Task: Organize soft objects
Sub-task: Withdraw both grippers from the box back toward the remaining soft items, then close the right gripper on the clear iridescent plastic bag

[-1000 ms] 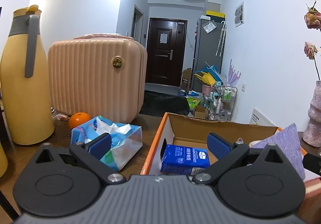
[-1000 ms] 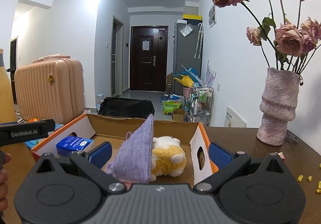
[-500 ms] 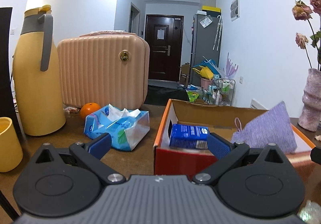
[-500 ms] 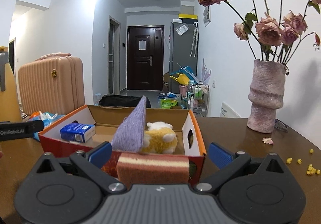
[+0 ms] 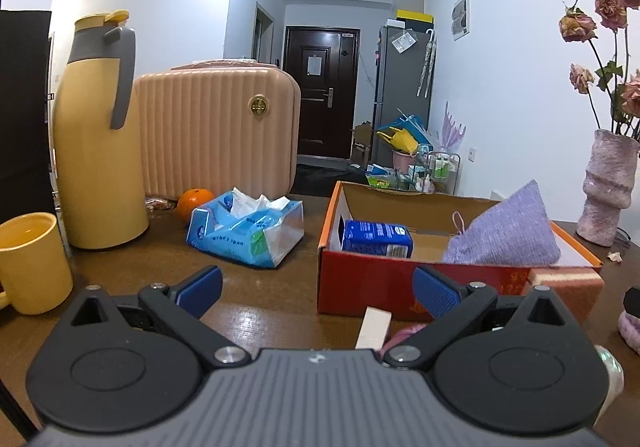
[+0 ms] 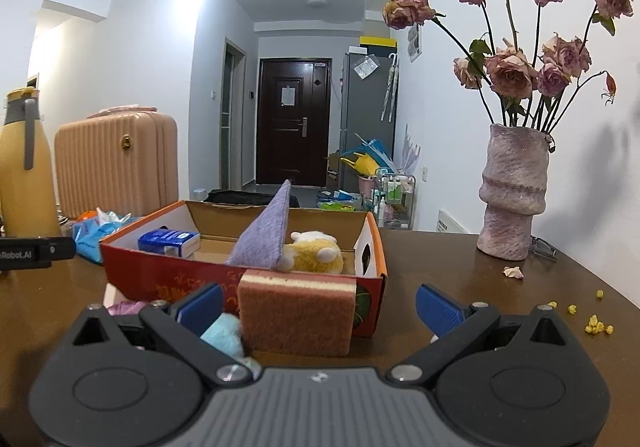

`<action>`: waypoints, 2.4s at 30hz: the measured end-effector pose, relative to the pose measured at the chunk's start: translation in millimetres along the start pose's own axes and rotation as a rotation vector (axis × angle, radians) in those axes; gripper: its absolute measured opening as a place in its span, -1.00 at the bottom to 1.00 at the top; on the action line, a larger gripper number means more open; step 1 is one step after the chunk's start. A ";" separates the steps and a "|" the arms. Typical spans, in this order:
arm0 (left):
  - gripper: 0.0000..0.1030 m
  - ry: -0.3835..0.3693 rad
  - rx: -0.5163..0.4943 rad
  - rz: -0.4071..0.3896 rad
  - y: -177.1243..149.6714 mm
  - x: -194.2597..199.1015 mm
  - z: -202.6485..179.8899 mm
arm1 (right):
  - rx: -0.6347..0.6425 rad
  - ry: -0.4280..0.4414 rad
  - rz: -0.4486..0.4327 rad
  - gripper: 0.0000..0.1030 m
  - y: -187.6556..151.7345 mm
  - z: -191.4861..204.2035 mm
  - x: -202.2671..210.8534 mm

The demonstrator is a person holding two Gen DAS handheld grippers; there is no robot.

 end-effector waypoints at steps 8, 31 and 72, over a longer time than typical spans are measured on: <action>1.00 -0.022 -0.009 0.000 -10.4 24.7 6.6 | -0.016 0.021 0.000 1.00 -11.7 1.0 21.7; 1.00 -0.054 -0.008 0.045 -21.3 41.7 13.1 | -0.041 0.080 0.030 1.00 -27.1 8.1 39.9; 1.00 -0.011 0.009 0.142 -24.9 7.9 38.7 | -0.008 0.171 0.317 -0.14 -46.6 23.4 -55.6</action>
Point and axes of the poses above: each gripper's, at about its wrist camera, not at the fingertips, and x roughly against the way its jaws point, z to its left, y to its top, the point moved 3 cm from there along -x, roughly the way its jaws point, and after that the axes turned 12 degrees about y, right-handed, at the moved point
